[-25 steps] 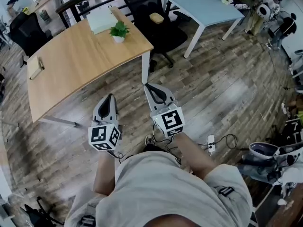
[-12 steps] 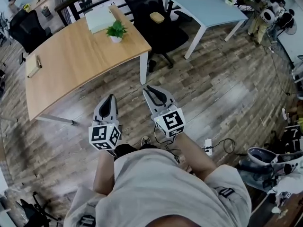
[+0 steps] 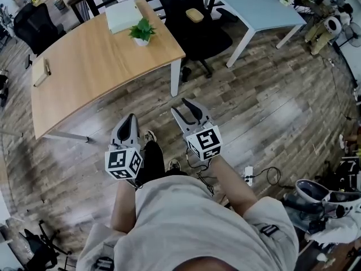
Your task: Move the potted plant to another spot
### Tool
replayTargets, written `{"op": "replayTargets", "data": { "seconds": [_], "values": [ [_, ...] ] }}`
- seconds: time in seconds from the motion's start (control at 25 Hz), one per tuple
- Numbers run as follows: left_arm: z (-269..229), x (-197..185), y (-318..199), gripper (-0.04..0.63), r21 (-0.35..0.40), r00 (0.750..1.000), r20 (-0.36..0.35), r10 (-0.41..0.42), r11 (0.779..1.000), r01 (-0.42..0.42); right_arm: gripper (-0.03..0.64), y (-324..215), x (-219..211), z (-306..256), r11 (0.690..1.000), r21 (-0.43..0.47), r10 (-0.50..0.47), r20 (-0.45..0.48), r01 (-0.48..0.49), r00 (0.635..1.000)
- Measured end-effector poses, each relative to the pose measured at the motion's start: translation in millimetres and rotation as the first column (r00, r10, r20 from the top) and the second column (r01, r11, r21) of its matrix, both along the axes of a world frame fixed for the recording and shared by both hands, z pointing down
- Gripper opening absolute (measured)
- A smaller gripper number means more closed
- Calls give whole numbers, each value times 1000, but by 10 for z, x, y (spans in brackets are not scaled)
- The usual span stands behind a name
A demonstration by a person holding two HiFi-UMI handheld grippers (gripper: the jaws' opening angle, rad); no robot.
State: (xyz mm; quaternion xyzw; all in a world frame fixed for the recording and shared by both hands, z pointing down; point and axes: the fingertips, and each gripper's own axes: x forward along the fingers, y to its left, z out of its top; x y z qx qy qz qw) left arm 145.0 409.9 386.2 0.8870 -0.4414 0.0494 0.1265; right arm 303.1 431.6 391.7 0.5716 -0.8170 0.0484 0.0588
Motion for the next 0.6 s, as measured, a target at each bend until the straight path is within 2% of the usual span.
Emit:
{"op": "replayTargets", "data": {
  "seconds": [0.36, 0.6],
  "values": [
    [159, 17, -626, 12, -29, 1000, -18, -2, 1000, 2, 246, -604, -2, 154, 999, -39, -19, -34, 18, 999],
    [235, -47, -1324, 12, -53, 999, -46, 1, 999, -4, 285, -1306, -61, 210, 998, -65, -31, -51, 28, 998]
  ]
}}
